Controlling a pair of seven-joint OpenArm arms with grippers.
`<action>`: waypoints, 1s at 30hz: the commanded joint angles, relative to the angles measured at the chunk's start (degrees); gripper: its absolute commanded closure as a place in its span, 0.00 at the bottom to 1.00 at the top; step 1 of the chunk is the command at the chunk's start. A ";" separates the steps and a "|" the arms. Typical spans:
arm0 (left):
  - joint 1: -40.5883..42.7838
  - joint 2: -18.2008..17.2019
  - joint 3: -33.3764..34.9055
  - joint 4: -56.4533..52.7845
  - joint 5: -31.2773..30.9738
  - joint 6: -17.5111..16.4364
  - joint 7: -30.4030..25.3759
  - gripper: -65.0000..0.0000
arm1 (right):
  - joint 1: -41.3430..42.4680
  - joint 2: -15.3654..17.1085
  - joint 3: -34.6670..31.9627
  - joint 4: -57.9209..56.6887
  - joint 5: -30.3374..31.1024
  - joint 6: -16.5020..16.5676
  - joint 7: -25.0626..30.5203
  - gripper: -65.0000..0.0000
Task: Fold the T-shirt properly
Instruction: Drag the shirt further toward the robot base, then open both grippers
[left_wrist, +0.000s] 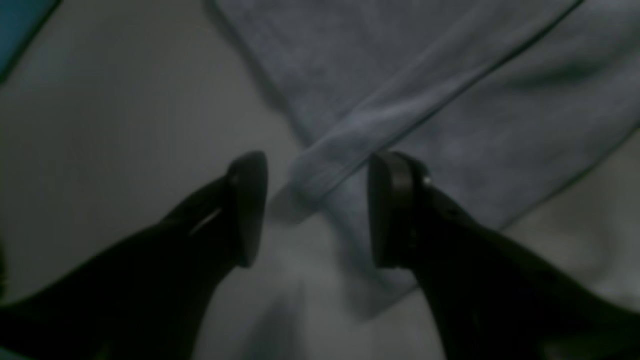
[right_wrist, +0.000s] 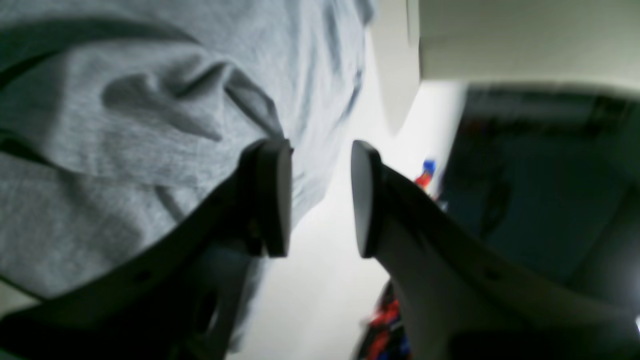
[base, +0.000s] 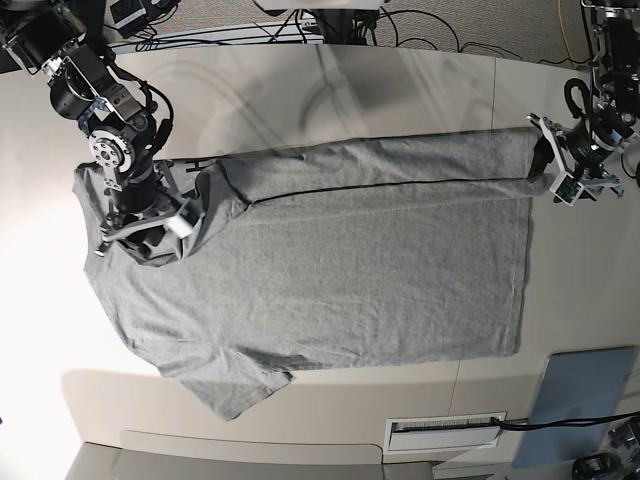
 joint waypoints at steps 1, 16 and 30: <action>-0.11 -1.20 -0.55 0.81 -3.13 -0.02 -0.22 0.63 | 0.44 0.79 0.61 0.72 -0.70 -1.77 -0.37 0.71; 0.00 11.34 -0.55 0.61 -23.08 12.04 9.84 1.00 | -12.04 -11.69 32.37 -0.55 17.97 3.65 6.54 1.00; -2.12 15.56 -0.59 -12.57 -22.18 9.64 14.05 1.00 | -9.01 -14.91 34.91 -16.76 25.68 12.48 4.85 1.00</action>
